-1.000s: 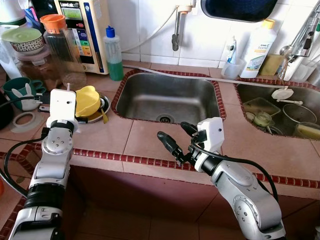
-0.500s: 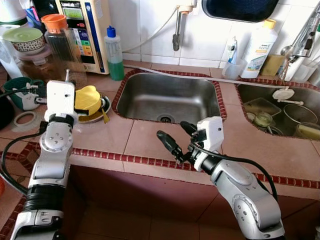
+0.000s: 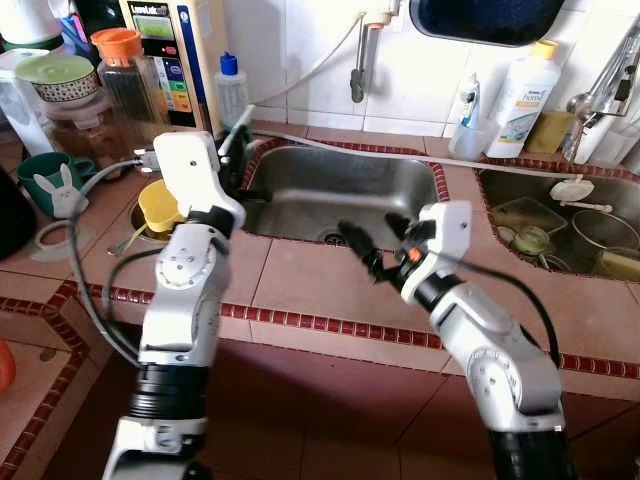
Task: Kitchen organization
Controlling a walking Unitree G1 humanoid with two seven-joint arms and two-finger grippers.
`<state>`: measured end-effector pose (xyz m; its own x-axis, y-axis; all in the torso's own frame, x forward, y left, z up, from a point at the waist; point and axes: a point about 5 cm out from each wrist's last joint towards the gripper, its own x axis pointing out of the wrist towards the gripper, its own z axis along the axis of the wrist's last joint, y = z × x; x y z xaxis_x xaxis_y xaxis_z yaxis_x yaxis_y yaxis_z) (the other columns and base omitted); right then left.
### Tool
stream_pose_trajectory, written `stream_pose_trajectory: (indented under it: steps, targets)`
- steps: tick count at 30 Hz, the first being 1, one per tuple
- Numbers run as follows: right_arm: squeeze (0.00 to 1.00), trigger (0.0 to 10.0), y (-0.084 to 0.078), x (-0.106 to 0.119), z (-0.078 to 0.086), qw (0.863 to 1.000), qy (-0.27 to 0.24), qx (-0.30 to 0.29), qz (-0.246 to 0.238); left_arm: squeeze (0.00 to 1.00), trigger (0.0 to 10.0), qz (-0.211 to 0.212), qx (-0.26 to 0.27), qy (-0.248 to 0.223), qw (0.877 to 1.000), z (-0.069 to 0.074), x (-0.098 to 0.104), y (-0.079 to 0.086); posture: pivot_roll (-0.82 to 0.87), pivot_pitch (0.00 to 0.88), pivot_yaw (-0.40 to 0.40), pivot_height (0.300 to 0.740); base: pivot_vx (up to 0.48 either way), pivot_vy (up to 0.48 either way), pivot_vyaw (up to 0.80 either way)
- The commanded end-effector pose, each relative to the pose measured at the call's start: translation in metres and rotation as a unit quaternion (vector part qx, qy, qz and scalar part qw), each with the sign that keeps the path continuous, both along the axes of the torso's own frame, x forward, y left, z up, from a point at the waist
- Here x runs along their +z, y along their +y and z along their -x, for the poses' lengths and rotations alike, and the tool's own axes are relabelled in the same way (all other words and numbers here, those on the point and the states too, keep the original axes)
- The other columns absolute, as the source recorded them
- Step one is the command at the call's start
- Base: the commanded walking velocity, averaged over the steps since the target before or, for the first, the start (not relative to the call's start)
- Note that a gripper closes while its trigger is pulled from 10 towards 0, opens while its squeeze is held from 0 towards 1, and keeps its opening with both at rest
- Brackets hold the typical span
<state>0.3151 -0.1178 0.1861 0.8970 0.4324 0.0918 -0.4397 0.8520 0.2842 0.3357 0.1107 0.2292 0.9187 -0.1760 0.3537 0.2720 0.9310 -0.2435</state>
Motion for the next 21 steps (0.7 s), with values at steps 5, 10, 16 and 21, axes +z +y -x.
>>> stream_pose_trajectory:
  steps: [5,10,16,21]
  targets:
    - [0.0,10.0,-0.018,0.012,-0.023,0.995,0.011,-0.062,-0.078,0.0,10.0,0.067,-0.079,0.022,0.994,0.011,-0.001,-0.022,0.03,0.002,0.001,0.74,0.0,0.0,0.0]
    - [0.0,10.0,-0.014,0.012,-0.036,0.979,0.06,-0.058,-0.185,0.0,10.0,0.144,-0.133,0.056,0.979,0.015,-0.002,-0.031,0.04,0.003,0.001,0.74,0.0,0.0,0.0]
    - [0.0,10.0,-0.001,0.008,-0.043,0.945,0.12,-0.044,-0.301,0.0,10.0,0.193,-0.169,0.064,0.964,0.016,0.002,-0.036,0.04,0.005,-0.001,0.74,0.0,0.0,0.0]
    - [0.0,10.0,0.012,0.003,-0.045,0.94,0.141,-0.036,-0.309,0.0,10.0,0.193,-0.187,0.074,0.96,0.017,0.002,-0.039,0.05,0.009,-0.004,0.74,0.0,0.0,0.0]
